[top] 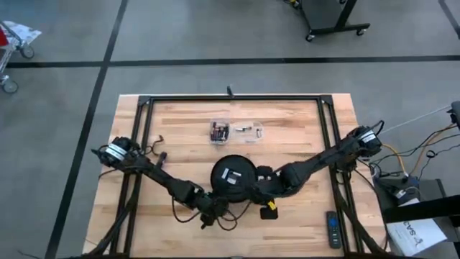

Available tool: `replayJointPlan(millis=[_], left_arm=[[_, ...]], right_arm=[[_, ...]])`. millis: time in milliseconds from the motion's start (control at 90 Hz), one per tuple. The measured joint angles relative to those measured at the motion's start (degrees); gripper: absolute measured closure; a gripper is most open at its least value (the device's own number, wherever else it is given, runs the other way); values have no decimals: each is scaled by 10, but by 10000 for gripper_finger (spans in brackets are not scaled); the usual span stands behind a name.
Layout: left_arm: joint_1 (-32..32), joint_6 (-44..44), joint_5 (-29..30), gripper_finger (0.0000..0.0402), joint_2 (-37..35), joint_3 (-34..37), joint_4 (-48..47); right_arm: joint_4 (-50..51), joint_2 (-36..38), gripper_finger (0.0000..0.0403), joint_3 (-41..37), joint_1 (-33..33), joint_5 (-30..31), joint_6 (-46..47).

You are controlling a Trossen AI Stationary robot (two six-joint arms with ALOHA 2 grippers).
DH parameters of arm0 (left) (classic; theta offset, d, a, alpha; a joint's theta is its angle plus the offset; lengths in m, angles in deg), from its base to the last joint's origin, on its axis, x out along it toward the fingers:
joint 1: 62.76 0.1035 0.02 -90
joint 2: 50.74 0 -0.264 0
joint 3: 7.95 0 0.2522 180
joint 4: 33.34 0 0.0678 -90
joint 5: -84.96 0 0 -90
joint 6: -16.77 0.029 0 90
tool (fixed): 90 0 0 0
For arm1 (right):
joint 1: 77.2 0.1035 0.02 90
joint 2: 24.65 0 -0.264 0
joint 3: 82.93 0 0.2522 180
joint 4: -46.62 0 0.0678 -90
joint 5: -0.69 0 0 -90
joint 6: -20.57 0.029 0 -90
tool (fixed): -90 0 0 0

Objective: Insert battery
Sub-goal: Adjust the clock

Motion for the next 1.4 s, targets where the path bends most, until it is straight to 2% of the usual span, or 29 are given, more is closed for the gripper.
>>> replayJointPlan(millis=[144,278,433,522,611,722,922,1111,1222,1400], left_arm=[[0,-1,0,402,0,0,1],[0,-15,1,402,0,0,1],[-6,-10,3,401,0,0,1],[-13,0,6,401,4,0,10],[-22,7,34,401,15,0,18],[-33,9,68,401,32,-2,22],[-45,8,109,402,56,-2,29],[-48,29,114,401,58,0,46],[-48,32,118,401,57,0,49],[-49,32,121,401,57,0,50]], right_arm=[[-97,0,344,-27,35,56,-45],[-105,0,330,-41,51,99,-48],[-95,-3,277,-47,67,133,-58],[-82,-18,239,-51,81,185,-80],[-57,-45,204,-56,92,252,-93],[-38,-65,171,-61,98,304,-32],[69,-36,145,-57,98,305,127],[98,52,139,-72,84,297,167],[81,103,141,-81,42,240,166],[8,158,134,-102,-44,75,142]])
